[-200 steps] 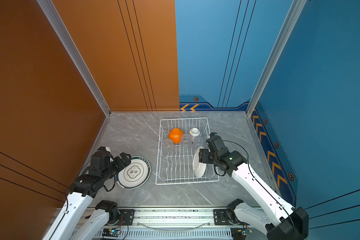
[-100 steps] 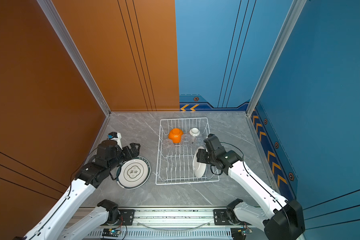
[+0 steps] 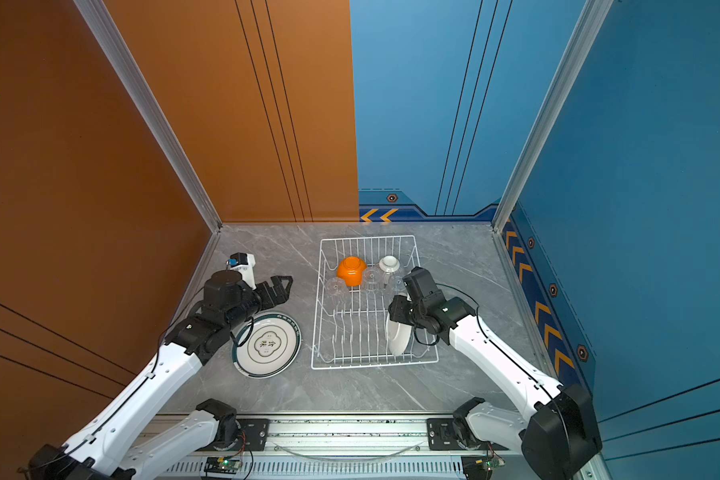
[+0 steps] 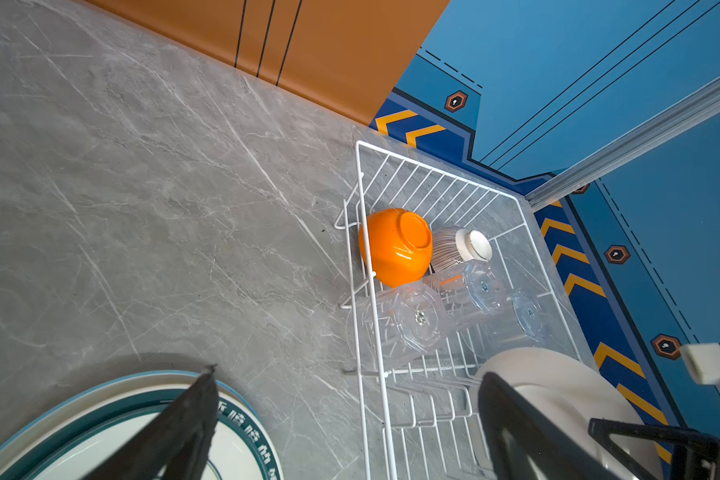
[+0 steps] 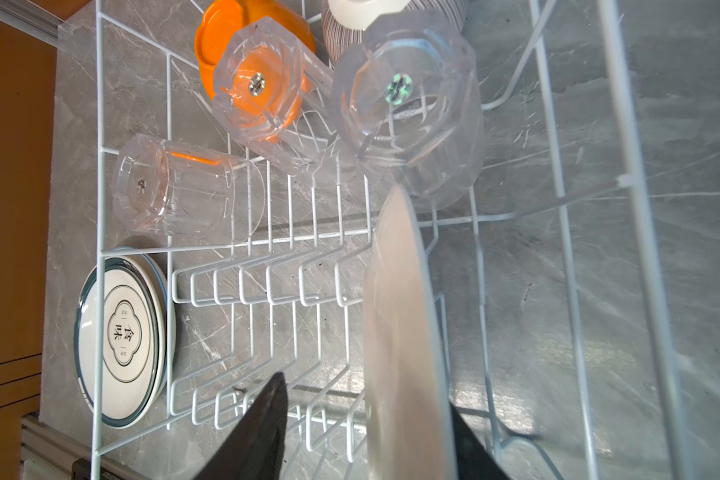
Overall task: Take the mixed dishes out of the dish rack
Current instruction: 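Open and raise the left gripper while the right grips the next plate, then tilt the white plate up with the right gripper while the left reaches toward it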
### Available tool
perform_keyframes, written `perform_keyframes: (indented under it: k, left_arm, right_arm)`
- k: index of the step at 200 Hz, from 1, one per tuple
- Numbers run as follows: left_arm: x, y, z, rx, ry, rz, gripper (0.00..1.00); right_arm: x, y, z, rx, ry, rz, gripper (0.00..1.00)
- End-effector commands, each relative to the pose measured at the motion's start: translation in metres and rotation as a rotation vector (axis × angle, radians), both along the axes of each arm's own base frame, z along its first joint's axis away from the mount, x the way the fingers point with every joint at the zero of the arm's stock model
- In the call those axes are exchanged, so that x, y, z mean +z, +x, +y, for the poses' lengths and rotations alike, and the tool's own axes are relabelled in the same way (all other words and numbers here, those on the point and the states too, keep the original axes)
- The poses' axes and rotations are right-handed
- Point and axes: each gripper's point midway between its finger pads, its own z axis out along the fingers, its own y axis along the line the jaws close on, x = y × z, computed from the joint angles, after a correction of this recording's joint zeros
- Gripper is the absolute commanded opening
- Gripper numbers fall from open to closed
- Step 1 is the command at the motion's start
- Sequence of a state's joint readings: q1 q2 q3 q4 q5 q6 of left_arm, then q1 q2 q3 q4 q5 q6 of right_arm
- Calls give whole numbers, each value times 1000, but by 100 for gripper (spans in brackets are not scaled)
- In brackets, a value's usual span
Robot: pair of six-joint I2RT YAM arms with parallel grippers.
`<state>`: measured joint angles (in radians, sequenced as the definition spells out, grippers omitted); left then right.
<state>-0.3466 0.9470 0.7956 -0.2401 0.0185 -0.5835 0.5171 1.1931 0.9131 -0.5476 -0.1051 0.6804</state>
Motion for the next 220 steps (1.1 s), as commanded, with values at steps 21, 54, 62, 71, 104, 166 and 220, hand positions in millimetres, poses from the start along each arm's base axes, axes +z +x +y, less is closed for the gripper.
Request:
perform_keyframes:
  k: [21,54,62,71,104,166,220]
  left_arm:
    - [-7,5,-14,-60,-44,-12,98]
    - [-13,7,-5,-31,-65,4,98]
    - [-11,6,-5,-33,-67,-4,98]
    - [-10,5,-4,-30,-68,-11,98]
    - [-9,4,-2,-24,-67,-17,98]
    - [-4,3,-6,-42,-77,-27,98]
    - [3,-2,-8,-55,-80,-47,98]
  right_arm:
    - [-8,4,8,-14,38,36,41]
    - [-11,5,7,-30,38,49,27]
    - [-10,5,7,-30,40,48,20]
    - [-9,6,7,-30,46,46,15]
    - [-1,12,6,-39,58,33,6]
    - [37,26,19,-11,143,-21,0]
    - [82,33,30,16,220,-98,0]
